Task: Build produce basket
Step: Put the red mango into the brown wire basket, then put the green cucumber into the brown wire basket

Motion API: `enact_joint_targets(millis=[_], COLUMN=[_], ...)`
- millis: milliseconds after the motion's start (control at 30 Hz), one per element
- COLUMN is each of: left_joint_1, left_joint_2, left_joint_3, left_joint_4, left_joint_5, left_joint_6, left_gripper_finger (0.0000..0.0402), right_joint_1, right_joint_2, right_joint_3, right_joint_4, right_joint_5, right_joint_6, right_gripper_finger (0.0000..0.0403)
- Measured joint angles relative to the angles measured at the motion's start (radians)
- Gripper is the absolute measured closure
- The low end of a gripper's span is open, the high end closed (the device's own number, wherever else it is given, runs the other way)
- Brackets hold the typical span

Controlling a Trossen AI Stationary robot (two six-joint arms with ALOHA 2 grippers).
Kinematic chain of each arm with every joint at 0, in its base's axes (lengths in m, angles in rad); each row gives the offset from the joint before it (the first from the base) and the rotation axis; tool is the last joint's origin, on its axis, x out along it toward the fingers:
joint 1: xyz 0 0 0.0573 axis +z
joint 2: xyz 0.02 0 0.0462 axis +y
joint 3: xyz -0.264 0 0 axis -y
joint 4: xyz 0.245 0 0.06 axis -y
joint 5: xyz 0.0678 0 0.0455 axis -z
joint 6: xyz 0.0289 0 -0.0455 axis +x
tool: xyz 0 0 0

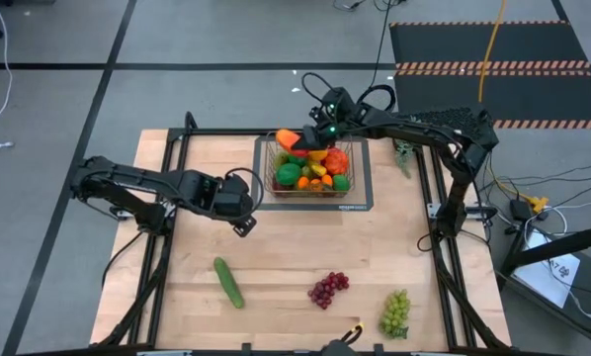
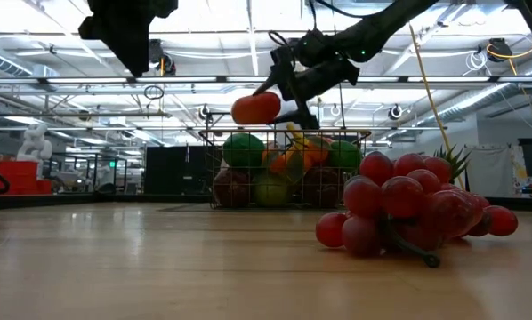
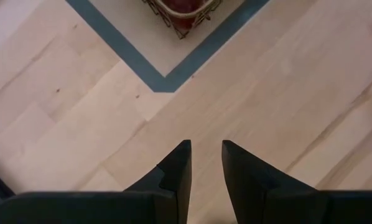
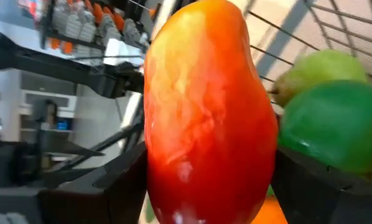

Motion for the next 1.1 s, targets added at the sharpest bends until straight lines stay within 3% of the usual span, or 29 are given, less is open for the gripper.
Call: enact_joint_targets(millis=[433, 800, 1100], left_joint_1=[0.0, 0.0, -0.005], left_joint_2=[0.0, 0.0, 0.0], left_joint_3=[0.0, 0.0, 0.0], left_joint_4=[0.014, 0.025, 0.029], left_joint_5=[-0.039, -0.039, -0.039], left_joint_6=[-0.021, -0.025, -0.044], left_gripper_finger=[0.0311, 0.0311, 0.0311], right_joint_1=[0.006, 0.022, 0.023], right_joint_2=[0.025, 0.025, -0.003], right_joint_3=[0.007, 0.007, 0.007], right_joint_4=[-0.034, -0.028, 0.033], right_joint_5=[0.071, 0.126, 0.176], right_joint_6=[-0.118, -0.179, -0.184], right_gripper_finger=[0.0114, 0.0056, 0.0063])
